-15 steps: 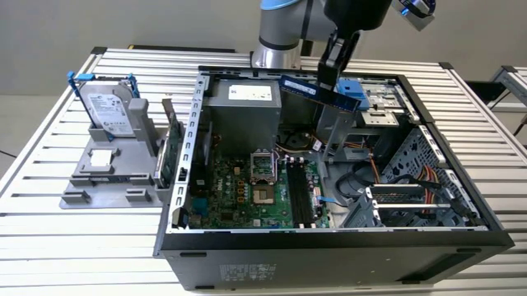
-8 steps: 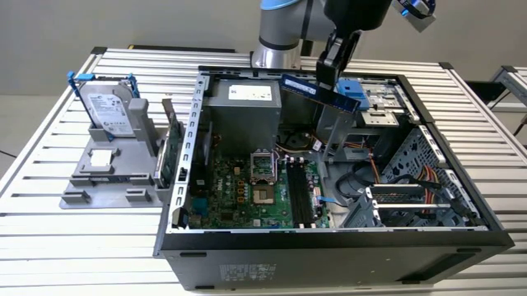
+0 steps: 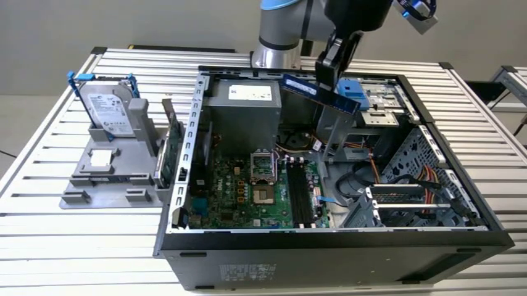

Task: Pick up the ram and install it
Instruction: 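Insert the ram into the slot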

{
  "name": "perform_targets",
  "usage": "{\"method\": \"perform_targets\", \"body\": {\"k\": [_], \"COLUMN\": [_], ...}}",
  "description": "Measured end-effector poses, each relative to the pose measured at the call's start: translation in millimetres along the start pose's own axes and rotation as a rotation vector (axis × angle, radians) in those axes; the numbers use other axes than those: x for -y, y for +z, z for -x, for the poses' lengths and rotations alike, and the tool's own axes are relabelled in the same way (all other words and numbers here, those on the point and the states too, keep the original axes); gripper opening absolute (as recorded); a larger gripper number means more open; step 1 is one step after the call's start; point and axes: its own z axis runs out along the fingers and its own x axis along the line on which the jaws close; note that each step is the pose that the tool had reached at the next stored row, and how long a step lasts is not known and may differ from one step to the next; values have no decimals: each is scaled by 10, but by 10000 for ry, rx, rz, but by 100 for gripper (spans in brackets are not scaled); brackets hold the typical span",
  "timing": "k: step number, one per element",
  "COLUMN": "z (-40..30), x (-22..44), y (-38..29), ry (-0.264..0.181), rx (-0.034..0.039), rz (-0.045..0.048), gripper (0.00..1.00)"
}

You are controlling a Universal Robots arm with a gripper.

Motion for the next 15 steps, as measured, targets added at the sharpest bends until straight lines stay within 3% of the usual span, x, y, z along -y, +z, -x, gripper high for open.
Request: {"method": "perform_targets", "body": {"k": [15], "z": [-69], "x": [60], "y": [0], "ry": [651], "rx": [20], "rz": [20], "gripper": [0]}}
